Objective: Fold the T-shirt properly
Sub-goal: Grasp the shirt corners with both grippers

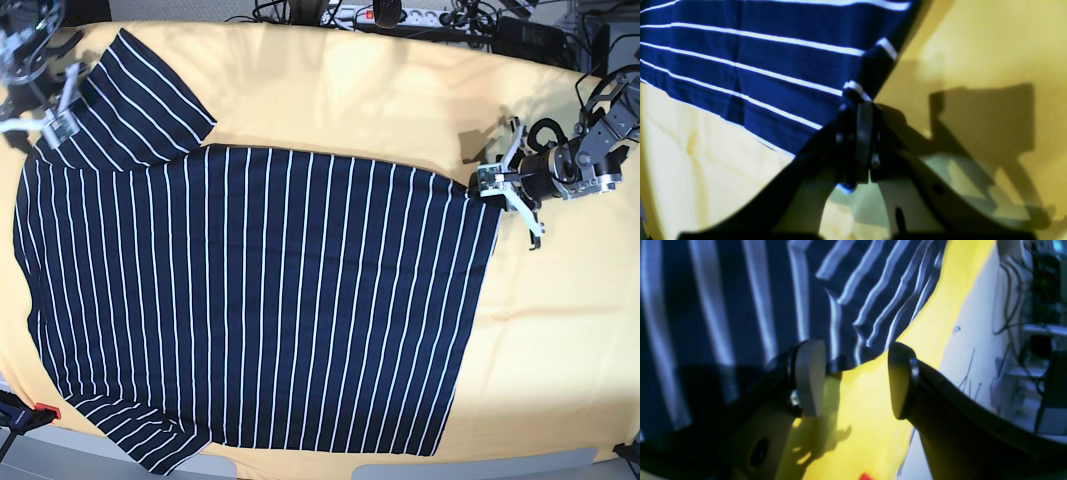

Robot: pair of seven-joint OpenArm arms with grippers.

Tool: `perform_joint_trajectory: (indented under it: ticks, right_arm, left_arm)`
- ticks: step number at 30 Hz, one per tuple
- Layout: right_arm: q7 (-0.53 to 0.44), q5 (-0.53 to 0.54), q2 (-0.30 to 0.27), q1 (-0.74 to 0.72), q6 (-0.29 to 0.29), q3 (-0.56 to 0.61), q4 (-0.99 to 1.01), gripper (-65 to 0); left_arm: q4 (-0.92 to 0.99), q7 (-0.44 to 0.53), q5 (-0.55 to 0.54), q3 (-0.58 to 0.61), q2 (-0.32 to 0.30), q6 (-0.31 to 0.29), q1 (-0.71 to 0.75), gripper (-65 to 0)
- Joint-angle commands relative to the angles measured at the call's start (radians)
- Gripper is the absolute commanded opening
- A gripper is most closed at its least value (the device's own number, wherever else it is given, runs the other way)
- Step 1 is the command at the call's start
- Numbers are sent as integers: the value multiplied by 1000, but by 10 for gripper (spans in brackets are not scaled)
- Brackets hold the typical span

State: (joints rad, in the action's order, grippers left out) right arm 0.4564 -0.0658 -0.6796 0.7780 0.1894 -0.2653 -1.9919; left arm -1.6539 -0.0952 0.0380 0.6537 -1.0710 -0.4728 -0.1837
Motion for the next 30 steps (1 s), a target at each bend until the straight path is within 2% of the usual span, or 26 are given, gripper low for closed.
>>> perform_joint_trajectory:
  ticks: [1, 4, 7, 14, 20, 24, 26, 28, 30]
  right_arm:
    - [-15, 28, -29, -11, 14, -11, 6, -322]
    - [-15, 119, -50, -56, 100, -10, 73, -322]
    - [-16, 144, -50, -107, 154, -10, 159, -322]
    - [-19, 146, -50, -213, 183, -9, 325, -322]
    - [-21, 208, -50, -263, 261, -7, 413, -322]
    - [-35, 222, -50, -274, 289, -3, 417, -322]
    - [-38, 262, -50, -274, 328, -3, 417, -329]
    - [-38, 274, -50, -274, 347, -3, 417, -429]
    - [-37, 275, -52, -274, 336, -3, 417, -611]
  left_arm:
    - [-3, -18, 2, -7, -27, -3, -14, -650]
    - [-3, -18, 2, -7, -26, -3, -14, -650]
    - [-3, -18, 2, -7, -26, -3, -14, -650]
    - [-3, -18, 2, -7, -26, -3, -14, -650]
    - [-3, -17, 2, -7, -26, -3, -14, -650]
    - [-3, -17, 2, -7, -26, -3, -14, -650]
    - [-3, -18, 2, -7, -27, -3, -14, -650]
    - [-3, -18, 2, -7, -26, -3, -14, -650]
    - [-3, -17, 2, -7, -27, -3, -14, -650]
